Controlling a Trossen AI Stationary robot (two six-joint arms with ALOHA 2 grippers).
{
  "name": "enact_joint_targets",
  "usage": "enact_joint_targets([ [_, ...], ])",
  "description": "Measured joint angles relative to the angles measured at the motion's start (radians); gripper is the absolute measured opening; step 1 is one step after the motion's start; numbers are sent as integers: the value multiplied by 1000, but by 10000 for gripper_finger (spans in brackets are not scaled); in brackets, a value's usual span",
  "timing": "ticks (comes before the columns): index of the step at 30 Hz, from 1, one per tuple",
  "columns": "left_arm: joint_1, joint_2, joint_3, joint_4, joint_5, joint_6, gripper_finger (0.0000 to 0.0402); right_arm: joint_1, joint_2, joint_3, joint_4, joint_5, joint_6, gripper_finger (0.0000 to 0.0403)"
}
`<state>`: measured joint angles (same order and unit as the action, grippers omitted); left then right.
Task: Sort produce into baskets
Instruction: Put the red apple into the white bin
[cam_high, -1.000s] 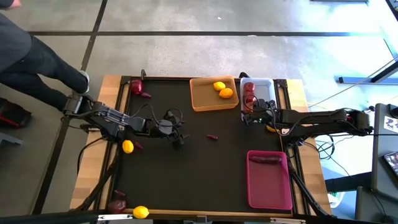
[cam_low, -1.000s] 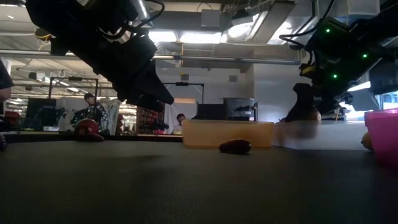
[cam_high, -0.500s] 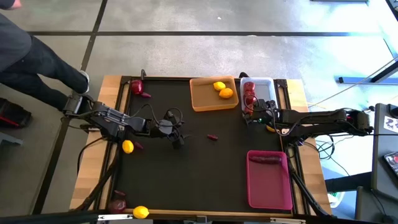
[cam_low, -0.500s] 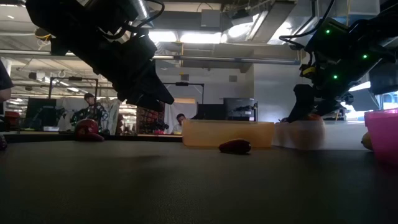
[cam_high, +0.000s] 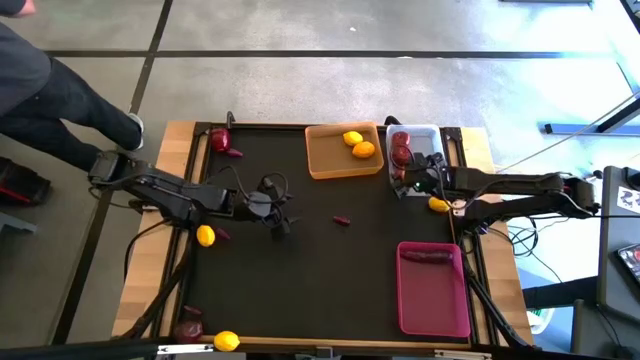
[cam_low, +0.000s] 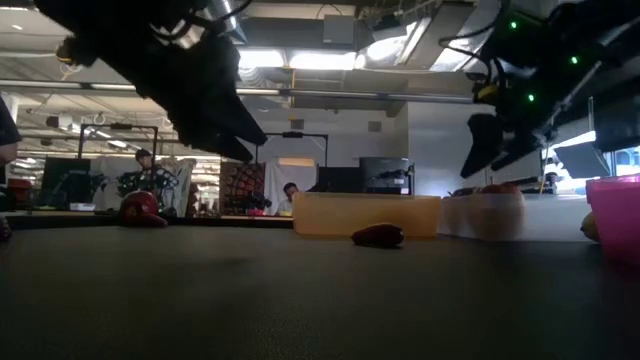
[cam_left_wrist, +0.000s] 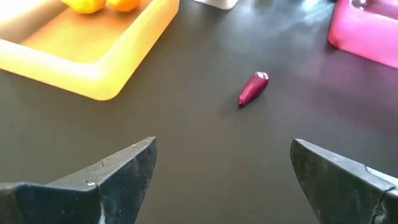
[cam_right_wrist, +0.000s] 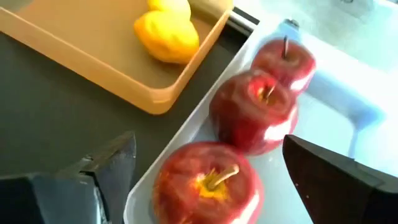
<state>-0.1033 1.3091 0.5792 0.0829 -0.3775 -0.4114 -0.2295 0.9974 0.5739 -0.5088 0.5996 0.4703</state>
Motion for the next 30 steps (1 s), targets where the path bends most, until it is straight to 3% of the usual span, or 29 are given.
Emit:
enact_joint_targets([
  [8, -24, -103, 134, -376, -19, -60, 364, 1, 0, 122, -54, -43, -26, 353],
  [16, 27, -154, 268, -693, -181, -172, 363, 1, -1, 158, 44, -215, -59, 353],
  [22, 172, -158, 283, -768, -208, -253, 363, 8, 2, 158, 162, -345, -62, 353],
  [30, 433, -155, 284, -814, -205, -233, 363, 102, 11, 158, 299, -319, -148, 353],
])
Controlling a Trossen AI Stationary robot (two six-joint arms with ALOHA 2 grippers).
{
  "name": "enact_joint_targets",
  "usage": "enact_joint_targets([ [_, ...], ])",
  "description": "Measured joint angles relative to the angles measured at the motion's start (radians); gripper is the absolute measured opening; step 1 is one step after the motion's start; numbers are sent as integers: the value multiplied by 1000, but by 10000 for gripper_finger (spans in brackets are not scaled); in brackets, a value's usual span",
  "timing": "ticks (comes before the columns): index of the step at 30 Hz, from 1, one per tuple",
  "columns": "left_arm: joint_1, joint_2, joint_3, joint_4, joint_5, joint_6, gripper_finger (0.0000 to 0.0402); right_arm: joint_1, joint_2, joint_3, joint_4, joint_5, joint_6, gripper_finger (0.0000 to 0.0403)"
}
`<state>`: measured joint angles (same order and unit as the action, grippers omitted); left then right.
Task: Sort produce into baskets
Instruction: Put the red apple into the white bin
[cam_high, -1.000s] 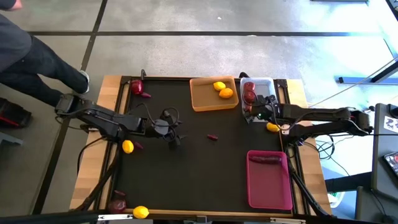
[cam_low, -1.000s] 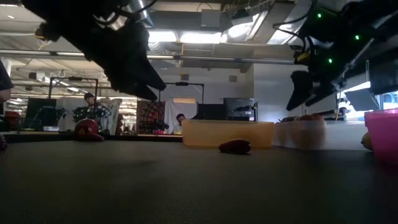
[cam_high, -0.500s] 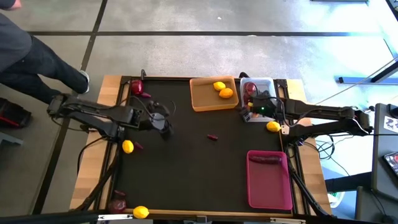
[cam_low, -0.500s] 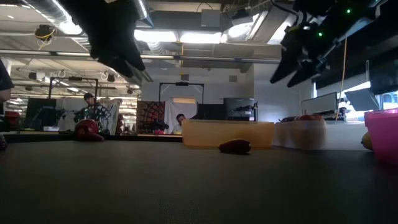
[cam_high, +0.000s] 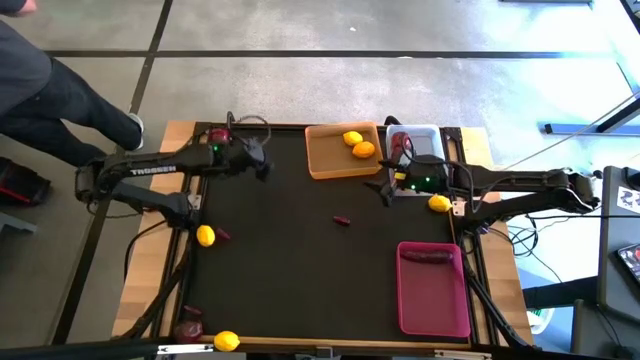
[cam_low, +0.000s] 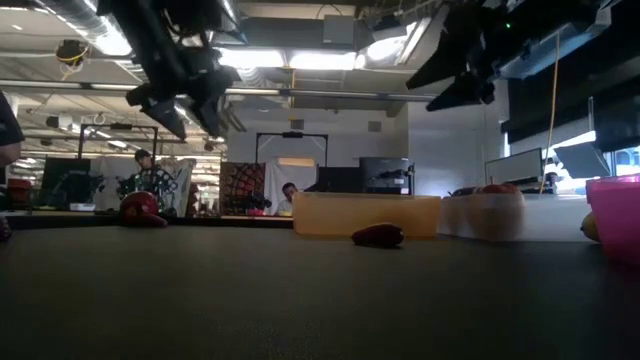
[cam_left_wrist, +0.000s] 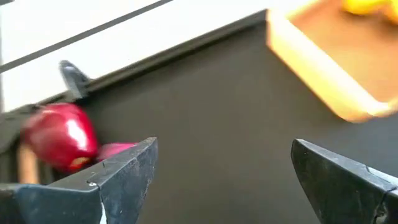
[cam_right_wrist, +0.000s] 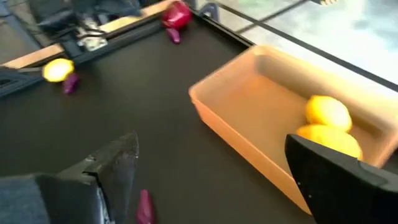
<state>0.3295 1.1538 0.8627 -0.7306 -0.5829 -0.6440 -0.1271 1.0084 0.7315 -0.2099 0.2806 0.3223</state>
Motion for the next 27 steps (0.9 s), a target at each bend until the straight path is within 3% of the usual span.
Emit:
enact_joint_targets([
  [8, 225, 0, 0, 16, -4, 198, 363, 44, 85, 0, 59, 4, -17, 353],
  [14, 395, 0, 0, 4, 2, 180, 363, 43, 194, 0, 71, 4, -18, 353],
  [20, 537, 11, 1, 5, 98, 149, 363, 43, 295, 0, 151, -3, -78, 353],
  [27, 596, 170, 105, -79, 130, 137, 363, 43, 351, 0, 251, -5, -120, 353],
])
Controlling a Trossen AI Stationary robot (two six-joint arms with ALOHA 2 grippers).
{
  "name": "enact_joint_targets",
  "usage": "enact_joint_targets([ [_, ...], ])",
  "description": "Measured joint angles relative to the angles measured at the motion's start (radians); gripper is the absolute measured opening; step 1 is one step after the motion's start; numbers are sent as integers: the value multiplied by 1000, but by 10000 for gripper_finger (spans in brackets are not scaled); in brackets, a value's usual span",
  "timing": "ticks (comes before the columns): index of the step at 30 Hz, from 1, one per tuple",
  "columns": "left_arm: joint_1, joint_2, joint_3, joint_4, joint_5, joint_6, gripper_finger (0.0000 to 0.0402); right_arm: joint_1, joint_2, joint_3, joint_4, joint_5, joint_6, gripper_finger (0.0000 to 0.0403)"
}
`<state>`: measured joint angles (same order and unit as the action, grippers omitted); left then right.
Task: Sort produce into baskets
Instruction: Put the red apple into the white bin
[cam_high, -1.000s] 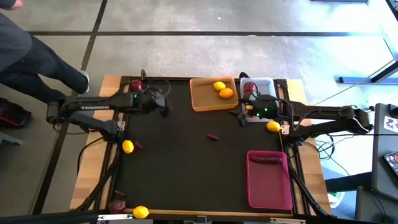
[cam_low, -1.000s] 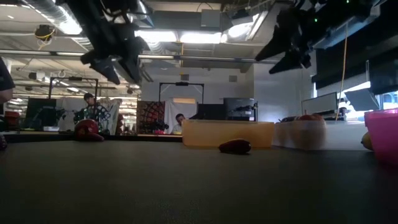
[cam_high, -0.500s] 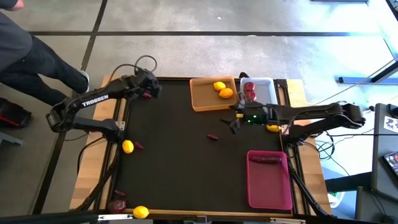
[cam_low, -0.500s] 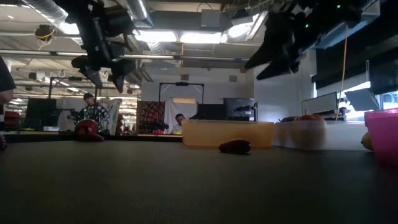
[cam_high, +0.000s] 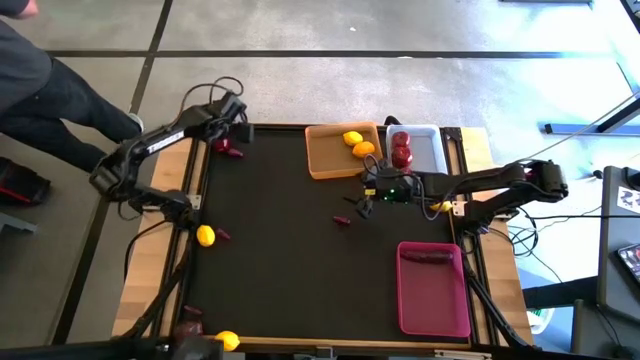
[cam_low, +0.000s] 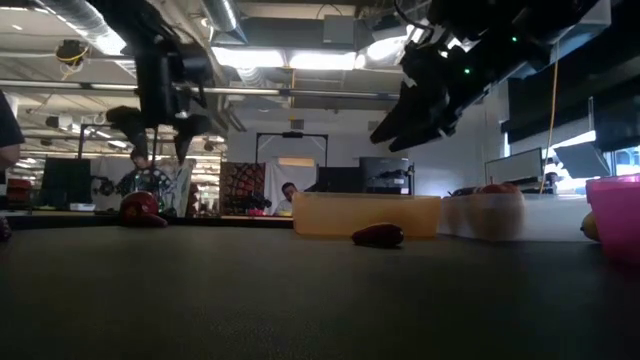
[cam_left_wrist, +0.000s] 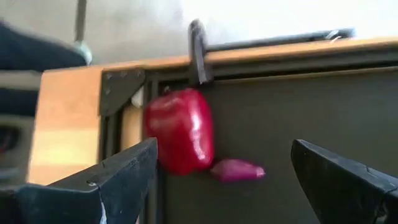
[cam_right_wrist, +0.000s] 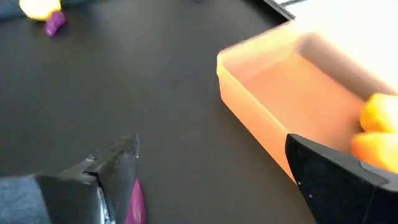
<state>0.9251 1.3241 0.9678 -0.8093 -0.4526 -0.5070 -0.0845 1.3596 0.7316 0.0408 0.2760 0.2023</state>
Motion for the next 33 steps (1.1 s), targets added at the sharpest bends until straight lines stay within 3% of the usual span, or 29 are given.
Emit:
enact_joint_targets([
  [11, 63, 247, 114, -50, -70, -35, 363, 0, 2, 0, 10, -21, 15, 353],
  [22, 56, 397, 129, -74, -134, -45, 361, 0, 2, 0, 11, -35, 27, 353],
  [33, 60, 486, 139, -94, -136, -17, 323, 0, 1, 0, 11, -34, 28, 353],
])
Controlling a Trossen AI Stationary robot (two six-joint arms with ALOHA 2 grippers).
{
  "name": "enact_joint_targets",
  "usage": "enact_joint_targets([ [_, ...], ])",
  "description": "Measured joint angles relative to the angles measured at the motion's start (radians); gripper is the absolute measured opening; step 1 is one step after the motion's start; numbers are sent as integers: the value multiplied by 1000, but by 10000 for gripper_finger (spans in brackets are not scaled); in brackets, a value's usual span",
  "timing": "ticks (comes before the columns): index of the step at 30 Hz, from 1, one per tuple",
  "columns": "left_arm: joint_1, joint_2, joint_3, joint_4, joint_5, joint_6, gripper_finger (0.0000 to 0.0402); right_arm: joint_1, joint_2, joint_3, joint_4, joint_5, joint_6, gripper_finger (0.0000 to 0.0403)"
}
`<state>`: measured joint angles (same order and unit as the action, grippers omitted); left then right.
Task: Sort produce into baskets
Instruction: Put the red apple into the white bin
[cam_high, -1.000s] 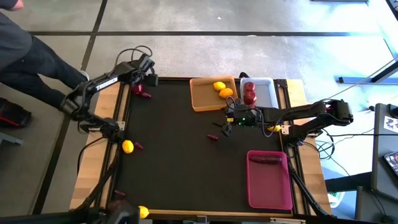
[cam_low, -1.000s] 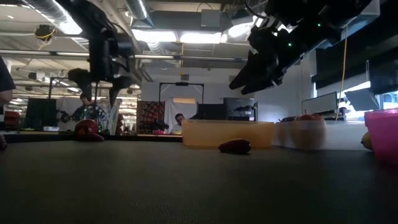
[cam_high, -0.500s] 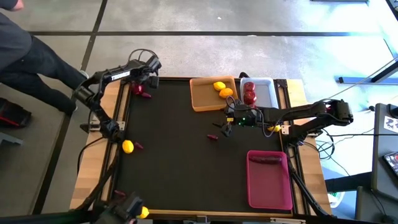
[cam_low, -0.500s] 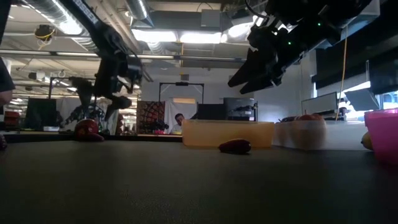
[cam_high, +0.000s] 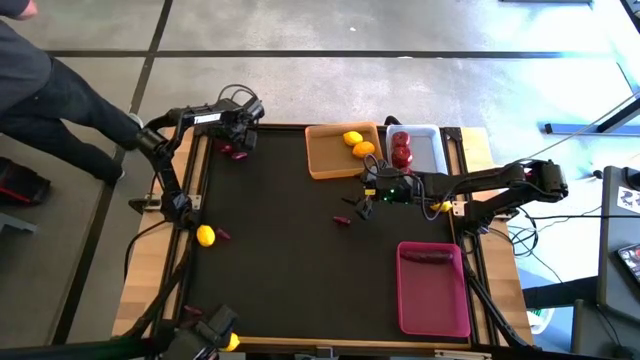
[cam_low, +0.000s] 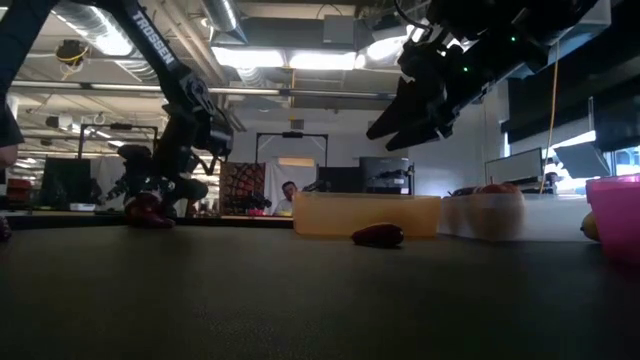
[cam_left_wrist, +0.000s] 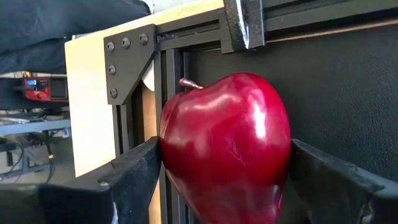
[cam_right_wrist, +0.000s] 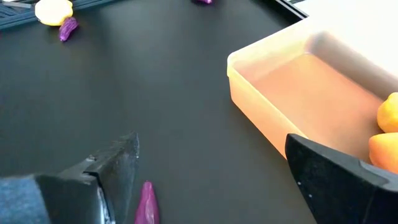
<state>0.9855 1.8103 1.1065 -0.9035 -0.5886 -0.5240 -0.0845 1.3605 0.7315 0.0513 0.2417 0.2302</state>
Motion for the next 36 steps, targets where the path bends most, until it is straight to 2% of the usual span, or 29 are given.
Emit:
enact_joint_targets([
  [11, -5, -10, -2, -7, 12, 99, 288, 0, 0, 0, 0, 0, 0, 353],
  [19, -64, -124, -2, -7, 14, 162, 286, 0, 0, 0, 11, -6, 9, 353],
  [26, -215, -302, -2, -5, 19, 163, 285, 0, 0, 0, 7, -56, 8, 353],
  [36, -514, -500, -2, 91, 136, 198, 285, 0, 0, 0, 47, -108, -35, 353],
])
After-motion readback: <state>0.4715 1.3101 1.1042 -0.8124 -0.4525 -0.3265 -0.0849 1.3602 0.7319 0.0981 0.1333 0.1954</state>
